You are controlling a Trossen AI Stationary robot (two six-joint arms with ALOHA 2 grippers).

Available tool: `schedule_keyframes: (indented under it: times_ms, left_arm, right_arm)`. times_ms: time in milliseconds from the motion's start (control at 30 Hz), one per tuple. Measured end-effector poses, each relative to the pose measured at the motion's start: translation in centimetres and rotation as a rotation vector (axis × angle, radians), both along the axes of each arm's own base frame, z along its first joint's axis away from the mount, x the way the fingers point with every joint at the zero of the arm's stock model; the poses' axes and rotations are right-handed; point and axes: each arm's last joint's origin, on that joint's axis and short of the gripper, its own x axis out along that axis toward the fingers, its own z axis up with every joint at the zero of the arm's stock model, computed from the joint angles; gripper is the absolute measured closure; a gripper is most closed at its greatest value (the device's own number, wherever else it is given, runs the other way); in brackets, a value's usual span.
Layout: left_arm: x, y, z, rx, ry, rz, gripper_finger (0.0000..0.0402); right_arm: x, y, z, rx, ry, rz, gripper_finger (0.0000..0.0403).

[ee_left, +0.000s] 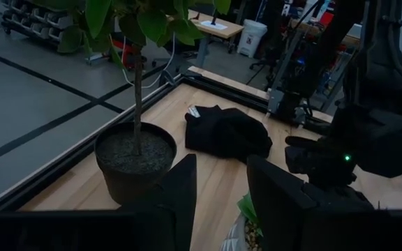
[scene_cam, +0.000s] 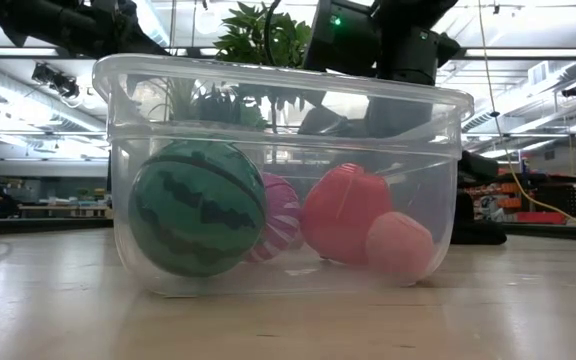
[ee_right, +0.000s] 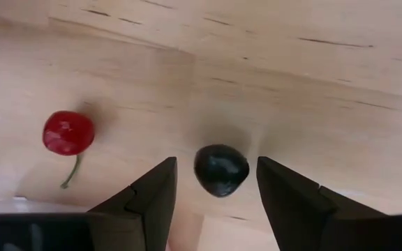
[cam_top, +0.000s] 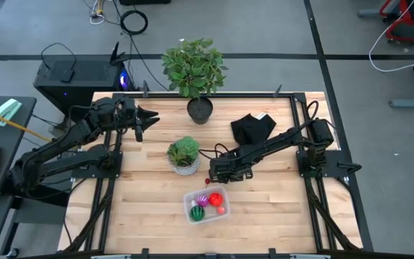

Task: Pick and placing Produce into tupperware
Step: Put the black cherry into the transparent bin

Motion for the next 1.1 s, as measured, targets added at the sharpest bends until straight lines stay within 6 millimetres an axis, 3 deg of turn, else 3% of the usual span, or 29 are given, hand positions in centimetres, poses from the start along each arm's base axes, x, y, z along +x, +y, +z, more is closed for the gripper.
schedule_keyframes:
  times_ms: [567,1100]
  left_arm:
    - [0.0,0.0,0.0,0.0,0.0,0.0,0.0265]
    - [0.0,0.0,0.0,-0.001,0.0,0.0,0.0271]
  right_arm:
    - [0.3,0.1,0.1,0.0,-0.031,0.017,0.0271]
    - [0.8,-1.1,0.8,-0.052,-0.106,-0.017,0.0276]
